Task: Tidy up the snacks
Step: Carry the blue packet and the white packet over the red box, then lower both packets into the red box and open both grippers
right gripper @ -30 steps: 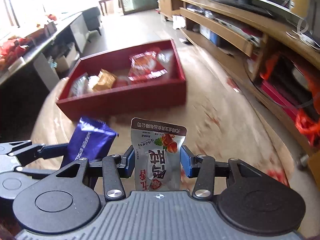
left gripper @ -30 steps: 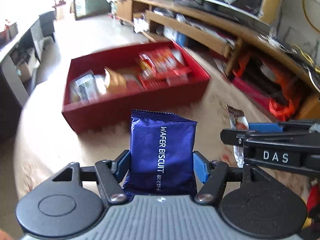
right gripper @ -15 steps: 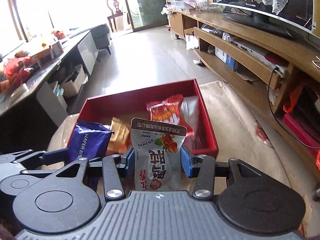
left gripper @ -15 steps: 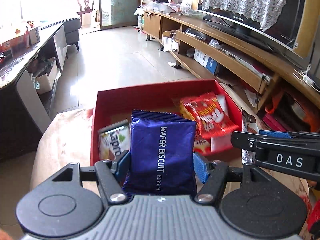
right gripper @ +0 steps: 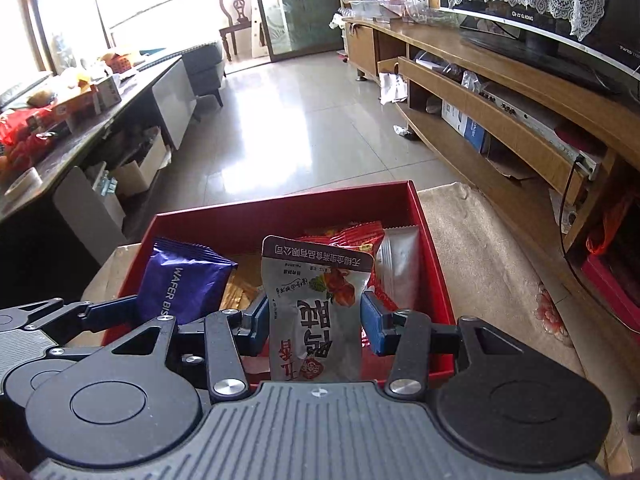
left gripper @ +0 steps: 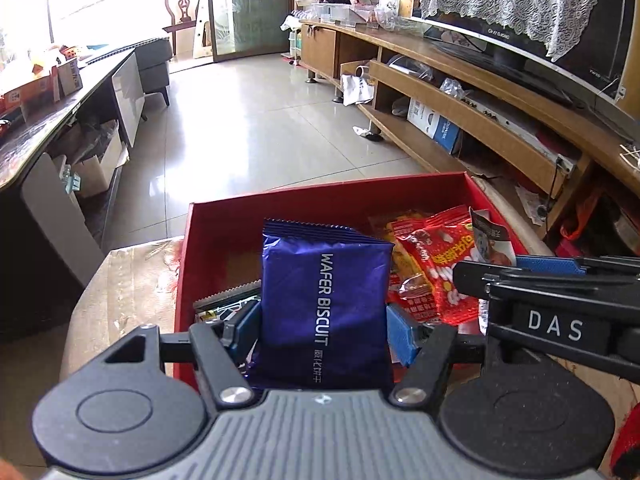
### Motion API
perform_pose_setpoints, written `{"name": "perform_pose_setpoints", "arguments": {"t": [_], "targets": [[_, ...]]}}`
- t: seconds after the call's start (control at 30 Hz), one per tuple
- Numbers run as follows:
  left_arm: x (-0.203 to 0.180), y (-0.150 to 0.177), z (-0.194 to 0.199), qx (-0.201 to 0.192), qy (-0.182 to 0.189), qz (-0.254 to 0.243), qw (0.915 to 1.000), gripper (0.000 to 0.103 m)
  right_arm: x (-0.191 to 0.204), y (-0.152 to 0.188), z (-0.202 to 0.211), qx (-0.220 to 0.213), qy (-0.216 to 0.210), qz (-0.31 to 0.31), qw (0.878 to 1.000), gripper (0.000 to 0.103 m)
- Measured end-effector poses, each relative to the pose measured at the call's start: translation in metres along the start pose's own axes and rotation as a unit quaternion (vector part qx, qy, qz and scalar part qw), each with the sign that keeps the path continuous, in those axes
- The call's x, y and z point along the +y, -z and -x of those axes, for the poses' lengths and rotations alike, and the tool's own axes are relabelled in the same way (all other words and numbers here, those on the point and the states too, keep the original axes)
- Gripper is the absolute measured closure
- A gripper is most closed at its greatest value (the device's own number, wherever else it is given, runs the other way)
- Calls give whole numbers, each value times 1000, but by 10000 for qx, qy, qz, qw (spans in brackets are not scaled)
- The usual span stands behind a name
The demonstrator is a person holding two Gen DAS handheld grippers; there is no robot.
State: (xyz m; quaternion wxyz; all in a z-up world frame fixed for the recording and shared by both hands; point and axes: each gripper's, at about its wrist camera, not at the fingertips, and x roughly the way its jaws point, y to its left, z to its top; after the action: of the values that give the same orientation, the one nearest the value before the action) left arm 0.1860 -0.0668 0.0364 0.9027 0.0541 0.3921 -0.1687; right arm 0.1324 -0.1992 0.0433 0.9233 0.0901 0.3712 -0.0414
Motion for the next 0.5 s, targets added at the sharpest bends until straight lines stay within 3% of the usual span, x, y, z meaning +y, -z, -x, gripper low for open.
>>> {"name": "perform_pose_setpoints", "arguments": {"t": [0.3, 0.5], "targets": [[1, 0, -26, 72, -146, -35, 9999, 43, 4, 0, -28, 65, 24, 164, 9998, 48], [4, -1, -27, 132, -104, 34, 9999, 42, 5, -3, -33, 51, -77, 142, 9999, 41]]}}
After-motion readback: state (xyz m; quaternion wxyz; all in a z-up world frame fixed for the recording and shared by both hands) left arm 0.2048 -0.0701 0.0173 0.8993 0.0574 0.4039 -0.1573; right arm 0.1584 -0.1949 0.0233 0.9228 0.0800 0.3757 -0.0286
